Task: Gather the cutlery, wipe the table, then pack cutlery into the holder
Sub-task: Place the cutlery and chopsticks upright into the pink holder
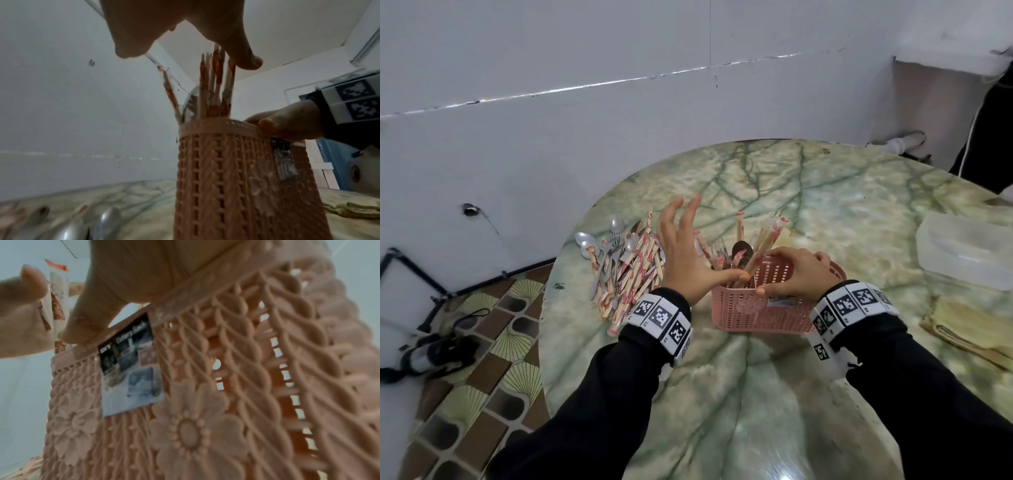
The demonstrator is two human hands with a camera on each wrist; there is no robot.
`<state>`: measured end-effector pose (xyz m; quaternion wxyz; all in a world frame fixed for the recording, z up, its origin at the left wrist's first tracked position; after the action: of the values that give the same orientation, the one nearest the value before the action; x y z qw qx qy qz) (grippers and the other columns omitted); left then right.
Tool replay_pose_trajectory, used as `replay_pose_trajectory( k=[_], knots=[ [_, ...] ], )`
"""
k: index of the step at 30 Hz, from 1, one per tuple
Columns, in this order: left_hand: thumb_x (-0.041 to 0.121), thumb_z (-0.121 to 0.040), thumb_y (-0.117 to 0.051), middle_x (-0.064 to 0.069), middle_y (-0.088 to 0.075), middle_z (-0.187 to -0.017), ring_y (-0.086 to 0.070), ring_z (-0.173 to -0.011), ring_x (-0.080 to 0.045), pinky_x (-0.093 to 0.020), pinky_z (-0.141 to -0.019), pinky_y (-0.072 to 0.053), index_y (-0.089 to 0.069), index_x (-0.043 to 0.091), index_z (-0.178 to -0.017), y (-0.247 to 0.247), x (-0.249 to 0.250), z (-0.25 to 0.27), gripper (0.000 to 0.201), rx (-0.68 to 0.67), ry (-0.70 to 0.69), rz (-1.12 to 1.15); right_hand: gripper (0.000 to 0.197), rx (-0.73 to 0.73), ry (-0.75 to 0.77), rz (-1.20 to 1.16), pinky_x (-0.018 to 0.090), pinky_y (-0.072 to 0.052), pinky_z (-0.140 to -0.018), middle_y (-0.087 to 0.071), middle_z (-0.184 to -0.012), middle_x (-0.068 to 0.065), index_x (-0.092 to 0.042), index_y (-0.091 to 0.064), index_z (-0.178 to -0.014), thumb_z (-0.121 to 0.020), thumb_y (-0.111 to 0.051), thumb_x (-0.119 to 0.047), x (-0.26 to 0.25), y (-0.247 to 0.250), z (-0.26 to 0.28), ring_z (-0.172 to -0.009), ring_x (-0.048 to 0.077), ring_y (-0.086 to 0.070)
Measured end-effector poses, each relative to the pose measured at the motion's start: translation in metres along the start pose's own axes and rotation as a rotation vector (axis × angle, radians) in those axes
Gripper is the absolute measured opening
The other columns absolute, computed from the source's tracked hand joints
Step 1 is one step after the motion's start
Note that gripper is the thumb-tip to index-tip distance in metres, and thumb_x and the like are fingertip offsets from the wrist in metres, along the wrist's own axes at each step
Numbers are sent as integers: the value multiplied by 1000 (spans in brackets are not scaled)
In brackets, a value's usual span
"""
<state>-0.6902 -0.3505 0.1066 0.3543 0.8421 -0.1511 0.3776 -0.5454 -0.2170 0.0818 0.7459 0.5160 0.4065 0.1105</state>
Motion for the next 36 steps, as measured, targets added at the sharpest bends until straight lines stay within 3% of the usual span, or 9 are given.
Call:
replay_pose_trajectory(
  k=[5,9,12,15,22,24,27,31,36],
  knots=[
    [25,-46,-89,-7,-15,-154,-24,-140,-19,-43,-114,-23,12,40,-143,-17,-22,9,141,-245,346,371,121,23,23,109,51,1,-112,-49,-137,-4,-32,-37,-136,-29,-38,-87,-6,-3,2,-132,17,-39],
    [-1,-60,-82,-5,-50,-128,-59,-106,-16,-29,-87,-53,-30,18,-131,-35,-25,4,90,-409,427,531,108,71,59,176,54,7,-112,-49,-136,-6,-31,-40,-132,-39,-38,-87,-16,-7,2,-130,14,-41],
    [-3,-59,-82,-5,-62,-96,-66,-82,-16,-28,-70,-55,-42,15,-108,-45,-22,-6,66,-368,404,531,73,102,75,81,53,4,-113,-56,-127,-9,-29,-45,-126,-64,-66,-62,-28,-9,3,-124,12,-47],
    [-1,-60,-82,6,-60,-91,-62,-81,-8,-14,-64,-51,-43,20,-105,-47,-9,-13,63,-269,376,512,42,140,96,-34,46,-1,-113,-61,-99,-11,-26,-54,-119,-80,-66,-38,-42,-5,8,-115,13,-52],
    [18,-60,-86,-8,-42,-123,-49,-111,-17,-27,-95,-43,-42,15,-125,-41,-10,-17,78,-239,399,304,26,85,-34,69,45,-14,-109,-63,-108,-5,-25,-52,-101,-83,-61,-42,-45,-8,9,-109,17,-57],
    [19,-60,-86,-6,-28,-131,-38,-118,-14,-20,-99,-35,-34,17,-136,-30,-10,-15,93,-279,378,242,39,103,-65,81,46,-16,-109,-59,-117,-4,-22,-54,-107,-78,-65,-45,-41,-12,8,-114,18,-53],
    [17,-60,-86,-5,-14,-140,-30,-130,-21,-33,-110,-33,-21,22,-145,-2,-11,-16,107,-398,371,204,78,124,-158,16,52,-26,-109,-51,-130,4,-15,-49,-120,-62,-66,-64,-40,-8,16,-120,24,-48],
    [23,-67,-81,-3,-18,-149,-34,-133,-24,-37,-105,-37,-22,27,-145,56,-19,-24,97,-594,361,112,107,310,-196,-139,50,-24,-113,-27,-150,16,-5,-20,-144,-65,-69,-58,-67,23,44,-137,30,-29],
    [22,-79,-69,-3,-50,-125,-50,-111,-16,-27,-89,-42,-44,17,-132,113,-59,-45,58,-342,442,155,59,745,176,-576,23,-43,-93,-50,-126,-1,-17,-41,-132,-79,-64,-28,-151,32,65,-107,12,-52]
  ],
)
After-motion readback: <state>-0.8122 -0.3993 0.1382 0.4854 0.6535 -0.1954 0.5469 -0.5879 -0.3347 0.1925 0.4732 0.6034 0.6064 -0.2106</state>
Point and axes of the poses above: each hand's wrist, its own z-axis away from the middle knuckle, its own y-axis out of the back of the hand, x = y × z, the point moved 2 cm from there along -z, towards the middle knuckle
